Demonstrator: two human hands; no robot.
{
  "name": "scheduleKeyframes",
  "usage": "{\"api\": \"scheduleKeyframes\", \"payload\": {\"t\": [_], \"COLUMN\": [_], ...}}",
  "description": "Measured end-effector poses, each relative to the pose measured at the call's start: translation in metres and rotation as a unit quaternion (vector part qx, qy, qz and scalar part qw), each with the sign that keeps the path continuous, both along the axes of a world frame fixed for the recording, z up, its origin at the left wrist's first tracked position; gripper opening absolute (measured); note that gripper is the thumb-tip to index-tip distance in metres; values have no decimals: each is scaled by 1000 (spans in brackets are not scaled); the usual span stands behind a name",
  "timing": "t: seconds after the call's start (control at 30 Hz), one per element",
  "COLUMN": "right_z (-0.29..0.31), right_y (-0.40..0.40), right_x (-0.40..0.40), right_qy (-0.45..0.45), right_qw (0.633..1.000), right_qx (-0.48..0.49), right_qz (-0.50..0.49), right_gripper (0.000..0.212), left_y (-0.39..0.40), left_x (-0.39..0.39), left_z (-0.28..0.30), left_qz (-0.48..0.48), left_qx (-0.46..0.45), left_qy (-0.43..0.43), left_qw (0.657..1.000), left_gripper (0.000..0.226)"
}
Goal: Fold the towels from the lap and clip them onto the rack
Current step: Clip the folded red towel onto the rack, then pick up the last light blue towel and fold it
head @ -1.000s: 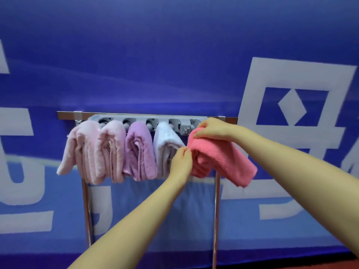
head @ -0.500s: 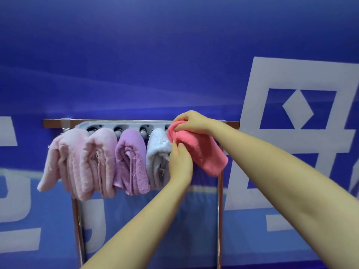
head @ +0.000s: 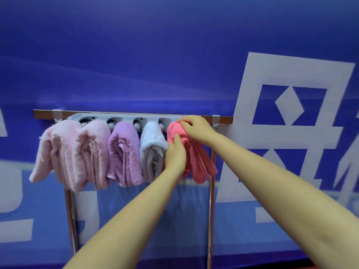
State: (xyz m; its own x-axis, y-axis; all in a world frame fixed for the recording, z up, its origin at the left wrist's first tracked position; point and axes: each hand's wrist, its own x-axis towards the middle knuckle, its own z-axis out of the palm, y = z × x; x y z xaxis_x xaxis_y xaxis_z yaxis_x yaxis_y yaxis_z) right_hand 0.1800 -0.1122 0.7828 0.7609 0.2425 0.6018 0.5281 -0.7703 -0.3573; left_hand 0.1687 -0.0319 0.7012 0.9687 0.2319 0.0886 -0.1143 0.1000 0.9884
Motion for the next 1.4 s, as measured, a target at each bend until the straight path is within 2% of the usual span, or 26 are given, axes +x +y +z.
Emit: {"api": "scheduleKeyframes", "payload": {"t": [0.13, 0.2, 0.3, 0.47, 0.53, 0.63, 0.7, 0.8, 0.93, 1.07, 1.23, 1.4], "right_z": [-8, -13, -22, -35, -37, -42, -54, -91, -178, -302, -462, -599], "right_y": [-4, -7, -9, -5, -1, 9, 20, 39, 61, 84, 102, 109], "right_x": [-14, -20, -32, -48, -57, -85, -112, -148, -178, -195, -215, -225], "right_qy": [63, 67, 69, 71, 36, -26, 1, 66, 187, 318, 438, 549], "right_qw": [997, 996, 992, 983, 975, 946, 926, 912, 892, 865, 837, 778], "right_qx": [36, 61, 102, 166, 217, 320, 376, 402, 410, 388, 321, 275], "right_qz": [29, 15, 5, -12, -39, -39, 5, 39, 38, -4, -69, -134], "right_gripper": [36, 37, 37, 36, 34, 20, 23, 31, 30, 29, 39, 39], "left_y": [-1, 3, 11, 26, 34, 48, 60, 83, 117, 152, 190, 229], "left_x": [-23, -26, -30, -48, -57, -76, -95, -127, -156, -172, -201, -206], "left_z": [7, 6, 0, 1, 3, 1, -9, -38, -113, -233, -384, -512], "left_qz": [-30, -36, -37, -33, -32, -40, -43, -38, -42, -36, -46, -43], "left_qx": [-46, -49, -34, -14, 1, 23, 40, 63, 91, 127, 188, 229], "left_qy": [59, 61, 59, 34, 18, -3, -10, -19, 46, 158, 289, 415], "left_qw": [997, 996, 997, 999, 999, 999, 998, 997, 994, 979, 938, 880], "left_gripper": [72, 64, 61, 41, 39, 42, 41, 36, 39, 43, 45, 25]}}
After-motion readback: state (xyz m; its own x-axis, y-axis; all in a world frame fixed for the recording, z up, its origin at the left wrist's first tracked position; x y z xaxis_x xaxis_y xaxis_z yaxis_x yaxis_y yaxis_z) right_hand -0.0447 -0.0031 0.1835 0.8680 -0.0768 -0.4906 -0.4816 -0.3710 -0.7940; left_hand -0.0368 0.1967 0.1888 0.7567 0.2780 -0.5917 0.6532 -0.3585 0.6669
